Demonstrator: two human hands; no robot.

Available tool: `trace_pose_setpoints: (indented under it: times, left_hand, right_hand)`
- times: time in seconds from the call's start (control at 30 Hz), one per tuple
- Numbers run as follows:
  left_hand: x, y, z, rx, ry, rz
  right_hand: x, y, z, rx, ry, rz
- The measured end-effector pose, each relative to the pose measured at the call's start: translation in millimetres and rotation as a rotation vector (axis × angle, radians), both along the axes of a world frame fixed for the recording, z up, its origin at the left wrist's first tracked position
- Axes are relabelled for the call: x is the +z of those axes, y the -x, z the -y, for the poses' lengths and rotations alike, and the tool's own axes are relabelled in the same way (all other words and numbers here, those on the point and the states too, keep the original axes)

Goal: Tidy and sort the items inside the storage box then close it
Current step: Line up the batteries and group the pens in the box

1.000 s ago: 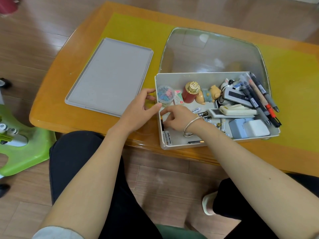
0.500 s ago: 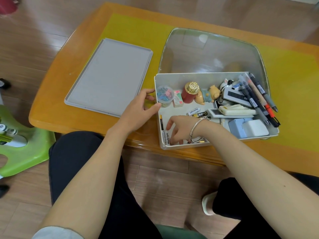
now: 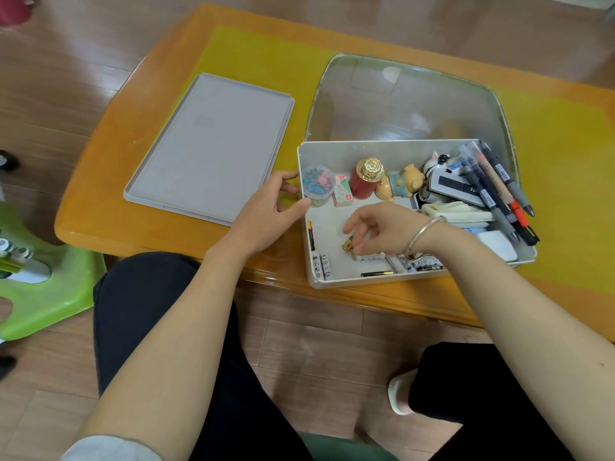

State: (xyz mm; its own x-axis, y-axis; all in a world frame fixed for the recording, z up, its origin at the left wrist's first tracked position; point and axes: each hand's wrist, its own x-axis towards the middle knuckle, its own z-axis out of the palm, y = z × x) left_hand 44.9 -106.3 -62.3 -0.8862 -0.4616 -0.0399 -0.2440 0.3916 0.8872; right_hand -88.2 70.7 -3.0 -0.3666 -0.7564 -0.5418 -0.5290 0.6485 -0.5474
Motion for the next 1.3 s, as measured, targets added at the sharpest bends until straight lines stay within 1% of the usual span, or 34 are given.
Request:
trace_pose_setpoints:
  times: [0.07,0.17,0.33,0.43,0.57,0.8,0.87,0.93,1.0,1.1,1.17,1.23,1.3]
  left_hand:
    - [-0.3,0.4,0.2,0.002,0.003,0.002]
    - [-0.1,0.5,-0.3,0.003,0.005,0.002]
    - [0.8,0.1,-1.3,0.004,-0.017,0.011]
    - [0.9,0.0,-0.7,0.002,-0.017,0.011]
    - [0.5,0.7,-0.7,0.0,-0.009,0.011]
    - [-1.4,1.0,-0.1,-0.001,0.004,0.011]
    - [-1.7,1.3,0.1,-0.003,0.006,0.009]
    - [-2.3,1.4,0.7,-0.007,0.006,0.006]
    - [-2.9,1.2,1.5,-0.01,0.007,0.002]
    - [-3.9,1.1,2.2,-0.014,0.014,-0.005]
    - [-4.5,1.3,2.3,-0.012,0.022,-0.006]
    - [-5.0,1.2,2.5,-0.01,0.025,-0.009]
    - [-5.4,1.0,2.6,-0.013,0.029,-0.012]
  right_hand:
    - [2.2,5.5,-8.1,0.054,-0.04,-0.074]
    - [-0.3,5.7,-11.2,0.198,-0.181,-0.236]
    - [-10.4,-1.8,-4.2,0.348,-0.321,-0.33]
    - [-12.4,-3.3,-0.3,0.393,-0.34,-0.389]
    - [-14.1,-5.9,1.5,0.381,-0.328,-0.438]
    - [-15.7,-8.5,5.3,0.423,-0.361,-0.445]
    - [-14.3,-9.5,4.8,0.399,-0.338,-0.447]
    - [-12.3,-10.9,3.4,0.335,-0.254,-0.422]
    - [-10.1,-12.8,4.0,0.208,-0.145,-0.357]
    - [-10.8,-16.7,10.5,-0.022,0.013,-0.21]
    - [-14.0,-19.5,18.1,-0.123,0.109,-0.16]
    - [-18.7,-22.3,26.5,-0.18,0.162,-0.149]
    - [-24.4,-23.8,33.3,-0.226,0.166,-0.124]
